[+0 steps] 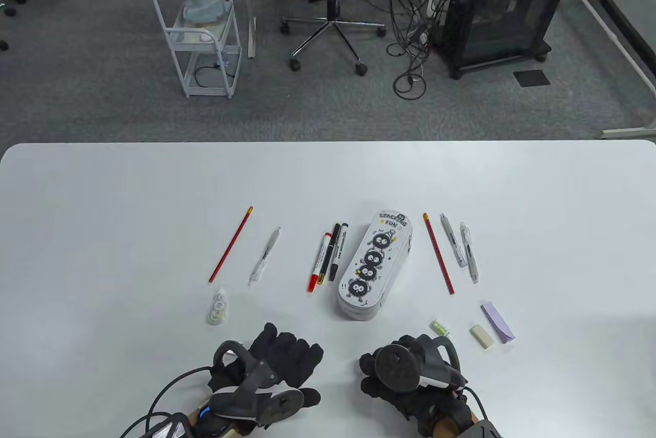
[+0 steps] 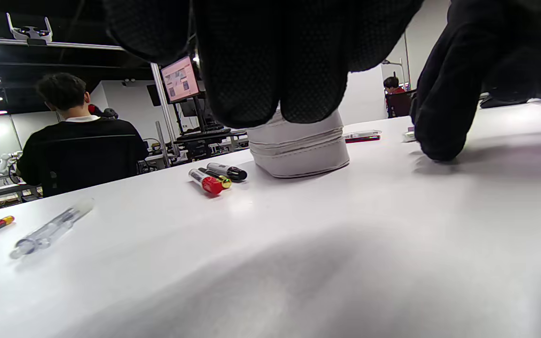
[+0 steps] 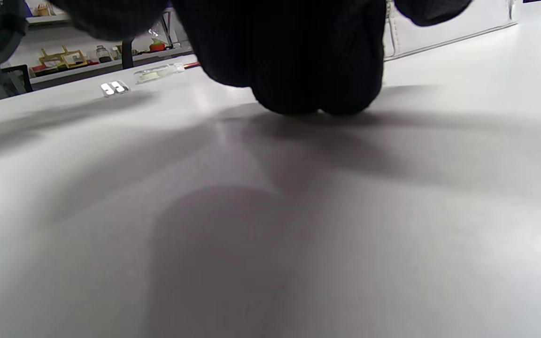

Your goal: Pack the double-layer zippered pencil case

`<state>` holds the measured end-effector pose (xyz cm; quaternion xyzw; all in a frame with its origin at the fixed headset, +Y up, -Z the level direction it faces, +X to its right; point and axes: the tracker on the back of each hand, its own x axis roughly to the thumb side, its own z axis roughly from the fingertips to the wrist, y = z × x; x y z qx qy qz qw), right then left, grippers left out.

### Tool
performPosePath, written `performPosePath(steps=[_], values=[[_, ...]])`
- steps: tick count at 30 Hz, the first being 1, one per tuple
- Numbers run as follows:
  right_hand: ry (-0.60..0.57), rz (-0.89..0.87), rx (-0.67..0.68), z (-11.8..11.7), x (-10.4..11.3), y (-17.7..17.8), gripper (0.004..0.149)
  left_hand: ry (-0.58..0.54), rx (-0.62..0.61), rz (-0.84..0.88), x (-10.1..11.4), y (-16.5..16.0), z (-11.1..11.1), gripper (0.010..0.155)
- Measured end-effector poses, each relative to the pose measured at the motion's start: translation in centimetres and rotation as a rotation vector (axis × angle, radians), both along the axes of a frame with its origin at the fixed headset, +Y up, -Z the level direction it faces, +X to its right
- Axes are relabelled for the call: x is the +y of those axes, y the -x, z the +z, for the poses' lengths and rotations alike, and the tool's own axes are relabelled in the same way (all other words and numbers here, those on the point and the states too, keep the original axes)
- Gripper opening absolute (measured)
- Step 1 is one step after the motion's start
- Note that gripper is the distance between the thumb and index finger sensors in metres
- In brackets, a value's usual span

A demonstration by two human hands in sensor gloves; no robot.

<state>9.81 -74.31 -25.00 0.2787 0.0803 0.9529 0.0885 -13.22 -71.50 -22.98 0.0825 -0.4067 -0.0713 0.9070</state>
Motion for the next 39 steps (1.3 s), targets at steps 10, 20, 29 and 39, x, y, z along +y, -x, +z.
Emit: performPosePath(steps=[10, 20, 29, 39], values=[[0.009, 0.019, 0.015, 0.0, 0.0, 0.0, 0.061, 0.027, 0.031, -0.028, -0.8, -0.6, -0.5, 0.074], [0.028, 0.005, 0.019, 0.0, 0.8, -0.7, 0.060, -0.052, 0.062, -0.184, -1.5, -2.6, -2.4, 0.072], [0.020, 0.057, 0.047, 0.8, 1.3, -0.2, 0.060, 0.147, 0.470, -0.070, 2.0, -11.4, -10.5, 0.094], [0.016, 0.014, 0.052, 0.9, 1.9, -0.7, 0.061, 0.456, 0.724, -0.051, -0.9, -14.3, -15.7, 0.106]])
